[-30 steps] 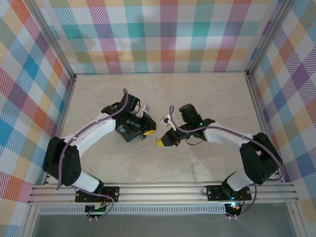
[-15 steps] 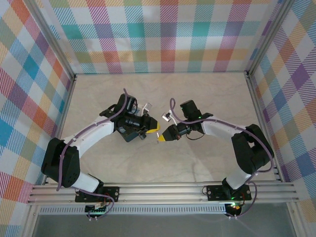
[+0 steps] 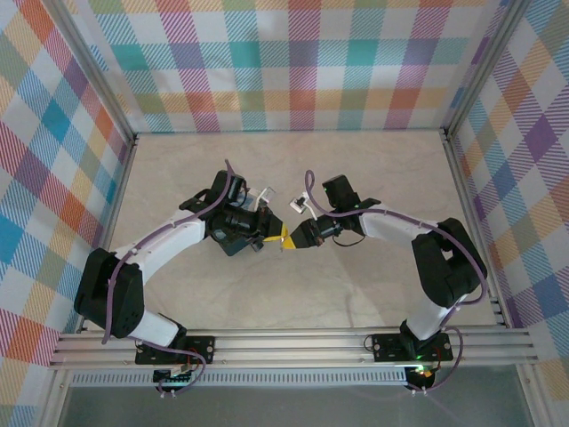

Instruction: Unlock a padlock with a key

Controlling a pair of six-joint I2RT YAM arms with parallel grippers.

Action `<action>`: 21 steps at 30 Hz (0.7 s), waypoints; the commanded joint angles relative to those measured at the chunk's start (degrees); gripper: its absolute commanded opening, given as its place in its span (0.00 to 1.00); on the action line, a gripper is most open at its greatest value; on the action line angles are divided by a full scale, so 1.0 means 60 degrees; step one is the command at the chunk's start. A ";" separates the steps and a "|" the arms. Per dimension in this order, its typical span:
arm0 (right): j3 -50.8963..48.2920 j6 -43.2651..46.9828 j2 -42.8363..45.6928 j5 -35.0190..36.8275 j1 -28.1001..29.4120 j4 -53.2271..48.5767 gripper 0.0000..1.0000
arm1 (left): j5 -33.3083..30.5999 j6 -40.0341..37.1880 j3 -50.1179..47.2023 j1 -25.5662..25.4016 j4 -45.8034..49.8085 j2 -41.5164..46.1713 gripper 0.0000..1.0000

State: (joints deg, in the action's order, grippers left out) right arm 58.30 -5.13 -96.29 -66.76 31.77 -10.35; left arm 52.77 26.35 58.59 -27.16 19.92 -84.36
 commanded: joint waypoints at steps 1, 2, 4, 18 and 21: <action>0.0186 0.0071 -0.0151 -0.0326 -0.0094 0.0238 0.00 | 0.0245 -0.0314 -0.0060 0.0083 0.0225 0.0129 0.00; 0.0185 0.0048 -0.0153 -0.0326 -0.0105 0.0259 0.00 | 0.0235 -0.0291 -0.0067 0.0073 0.0225 0.0088 0.00; 0.0163 -0.0005 -0.0152 -0.0343 -0.0142 0.0311 0.00 | 0.0199 -0.0270 -0.0093 0.0073 0.0201 0.0056 0.00; -0.1996 -0.3337 0.0795 0.0989 -0.1034 0.4049 0.48 | -0.2102 0.2421 -0.0315 0.0630 -0.1500 -0.0239 0.00; -0.2758 -0.6451 0.0879 0.2334 -0.0900 0.7071 0.48 | -0.2731 0.3461 -0.0416 0.0637 -0.2038 -0.0230 0.00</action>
State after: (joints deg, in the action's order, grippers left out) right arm 44.49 -25.76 -93.01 -59.79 25.45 11.94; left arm 40.47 40.27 57.04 -23.79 12.93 -85.71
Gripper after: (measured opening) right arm 0.484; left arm 0.049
